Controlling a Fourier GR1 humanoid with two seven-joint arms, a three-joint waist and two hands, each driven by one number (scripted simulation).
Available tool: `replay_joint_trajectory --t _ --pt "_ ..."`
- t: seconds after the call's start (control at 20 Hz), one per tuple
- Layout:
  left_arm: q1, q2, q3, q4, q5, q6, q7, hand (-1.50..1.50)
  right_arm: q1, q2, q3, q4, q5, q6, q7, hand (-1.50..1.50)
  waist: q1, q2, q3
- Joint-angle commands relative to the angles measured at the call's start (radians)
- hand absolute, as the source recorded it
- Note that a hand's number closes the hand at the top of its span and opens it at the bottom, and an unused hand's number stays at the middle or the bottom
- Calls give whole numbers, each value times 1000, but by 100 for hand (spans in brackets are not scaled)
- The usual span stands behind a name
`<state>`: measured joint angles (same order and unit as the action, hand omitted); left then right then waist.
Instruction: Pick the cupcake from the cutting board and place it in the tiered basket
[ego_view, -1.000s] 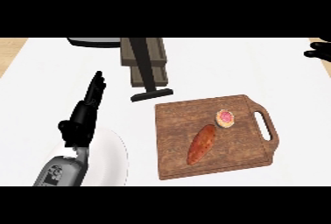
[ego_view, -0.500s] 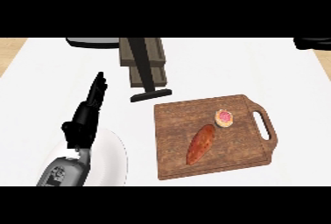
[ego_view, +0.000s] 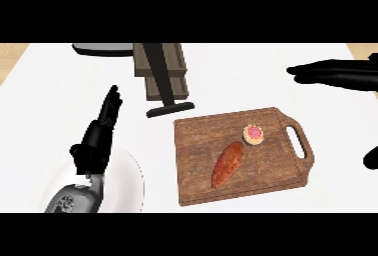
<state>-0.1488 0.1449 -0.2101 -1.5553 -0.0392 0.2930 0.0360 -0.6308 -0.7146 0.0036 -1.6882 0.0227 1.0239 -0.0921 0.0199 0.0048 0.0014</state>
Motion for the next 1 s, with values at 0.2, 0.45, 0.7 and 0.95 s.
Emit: replay_joint_trajectory --t 0.2,0.45,0.7,0.95 --pt "7 -6 8 -6 -22 -5 7 0 62 -33 118 -39 213 26 -188 -150 -12 -3 -1" --pt "-42 -23 49 99 2 -32 -38 0 -18 -77 156 50 276 17 -221 -150 -10 0 -2" --pt "27 -31 21 -7 -27 -20 1 0 76 -65 229 12 411 -131 -283 -150 -10 -3 -1" --pt "-12 -45 31 30 -48 -22 -9 0 43 -95 257 95 498 -200 -389 -150 -10 -2 -1"
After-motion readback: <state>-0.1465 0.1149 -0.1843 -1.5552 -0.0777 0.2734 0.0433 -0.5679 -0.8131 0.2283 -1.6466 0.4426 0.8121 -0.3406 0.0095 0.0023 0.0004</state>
